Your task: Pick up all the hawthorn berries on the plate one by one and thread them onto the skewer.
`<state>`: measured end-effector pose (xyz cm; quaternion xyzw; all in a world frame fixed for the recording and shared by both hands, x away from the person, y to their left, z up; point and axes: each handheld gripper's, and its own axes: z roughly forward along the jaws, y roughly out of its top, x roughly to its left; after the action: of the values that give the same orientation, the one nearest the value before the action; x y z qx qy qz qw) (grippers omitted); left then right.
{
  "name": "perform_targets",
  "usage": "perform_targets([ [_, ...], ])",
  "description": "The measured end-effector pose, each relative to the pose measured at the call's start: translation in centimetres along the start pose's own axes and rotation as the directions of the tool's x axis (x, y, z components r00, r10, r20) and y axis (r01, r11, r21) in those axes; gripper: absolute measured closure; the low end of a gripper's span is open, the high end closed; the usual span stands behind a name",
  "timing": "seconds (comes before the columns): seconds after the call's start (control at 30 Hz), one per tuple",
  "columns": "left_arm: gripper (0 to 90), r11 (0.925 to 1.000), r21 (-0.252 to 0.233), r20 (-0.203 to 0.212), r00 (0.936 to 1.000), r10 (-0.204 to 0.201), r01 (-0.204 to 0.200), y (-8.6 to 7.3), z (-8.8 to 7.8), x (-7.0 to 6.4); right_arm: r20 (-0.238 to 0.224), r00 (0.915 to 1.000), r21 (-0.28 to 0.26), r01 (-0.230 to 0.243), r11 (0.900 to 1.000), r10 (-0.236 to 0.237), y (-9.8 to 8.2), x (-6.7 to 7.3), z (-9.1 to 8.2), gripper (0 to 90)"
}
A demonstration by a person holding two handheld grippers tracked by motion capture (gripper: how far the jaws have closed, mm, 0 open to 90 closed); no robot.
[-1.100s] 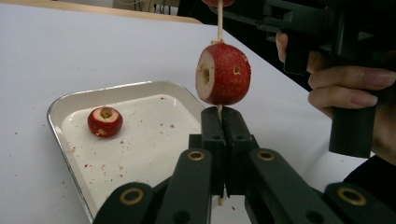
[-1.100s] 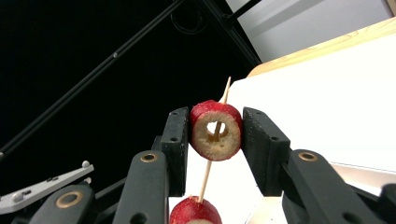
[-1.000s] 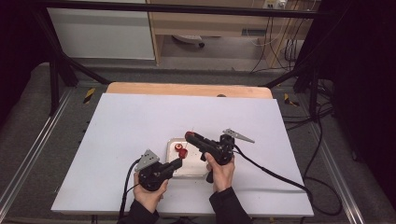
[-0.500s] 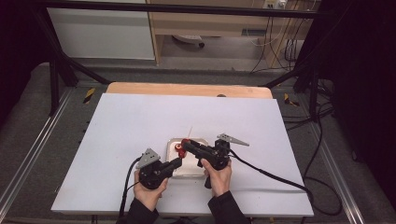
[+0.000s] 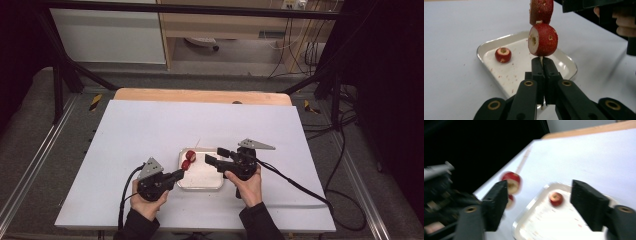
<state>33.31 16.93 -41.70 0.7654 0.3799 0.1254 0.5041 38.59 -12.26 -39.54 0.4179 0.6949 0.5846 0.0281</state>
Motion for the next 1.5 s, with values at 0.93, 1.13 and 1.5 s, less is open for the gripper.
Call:
perform_targets([
  [0.93, 88.3, 0.982, 0.186, -0.121, 0.9909, 0.059, -0.035, -2.7, -4.1, 5.8, 0.041, 0.9243, 0.64, 0.267, 0.72, -0.379, 4.0, 0.6, 11.4, 31.5],
  [1.13, 88.4, 0.9802, 0.193, -0.12, 0.9906, 0.066, -0.042, -2.8, -4.0, 5.8, 0.024, 0.9203, 0.691, 0.267, 0.672, -0.391, 4.1, 0.7, 13.7, 39.0],
  [1.5, 88.4, 0.9802, 0.194, -0.11, 0.9918, 0.064, -0.041, -2.8, -4.0, 5.8, 0.039, 0.9352, 0.743, 0.208, 0.636, -0.352, 3.6, -0.2, 15.6, 49.6],
])
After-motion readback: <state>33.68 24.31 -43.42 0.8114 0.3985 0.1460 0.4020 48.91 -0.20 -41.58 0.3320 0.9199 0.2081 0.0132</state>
